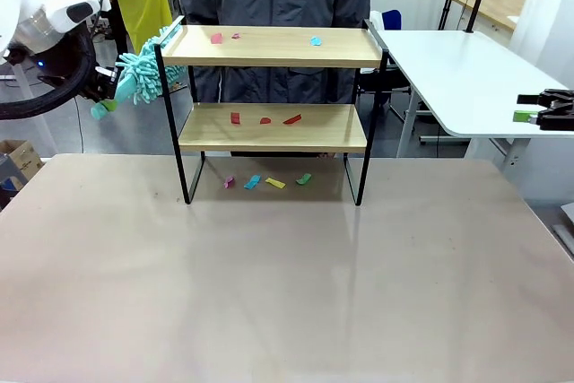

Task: Clean the shelf.
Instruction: Clean the specific section of the Shelf indicated by the human with the Duster.

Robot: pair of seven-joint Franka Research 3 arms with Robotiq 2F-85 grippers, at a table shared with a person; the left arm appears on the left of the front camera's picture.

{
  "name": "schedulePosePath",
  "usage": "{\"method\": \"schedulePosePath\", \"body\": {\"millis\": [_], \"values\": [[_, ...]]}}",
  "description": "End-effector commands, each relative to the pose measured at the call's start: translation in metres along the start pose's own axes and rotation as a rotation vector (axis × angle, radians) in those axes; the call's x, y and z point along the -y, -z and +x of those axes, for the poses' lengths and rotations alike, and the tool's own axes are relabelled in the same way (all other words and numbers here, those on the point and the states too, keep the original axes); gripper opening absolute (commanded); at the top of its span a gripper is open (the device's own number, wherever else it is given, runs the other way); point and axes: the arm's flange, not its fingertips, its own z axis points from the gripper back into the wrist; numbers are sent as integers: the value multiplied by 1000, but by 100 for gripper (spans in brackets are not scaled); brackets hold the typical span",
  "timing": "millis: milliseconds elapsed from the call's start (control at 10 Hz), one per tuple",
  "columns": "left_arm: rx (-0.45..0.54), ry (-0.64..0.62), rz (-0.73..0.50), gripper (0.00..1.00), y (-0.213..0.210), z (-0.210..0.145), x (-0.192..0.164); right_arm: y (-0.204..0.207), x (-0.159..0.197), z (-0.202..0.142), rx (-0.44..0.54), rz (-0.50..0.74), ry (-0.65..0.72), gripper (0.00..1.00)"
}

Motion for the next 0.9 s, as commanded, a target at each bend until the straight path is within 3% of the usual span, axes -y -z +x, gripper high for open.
{"method": "schedulePosePath", "body": {"millis": [0,500,700,800], "values": [[0,0,0,13,0,0,0,2,-1,3,2,2,-4,100],[-420,315,233,13,-132,-54,-23,2,-1,3,2,2,-4,100],[-565,466,218,13,-173,-72,-20,2,-1,3,2,2,-4,100],[-591,542,119,13,-187,-79,-10,2,-1,3,2,2,-4,100]]}}
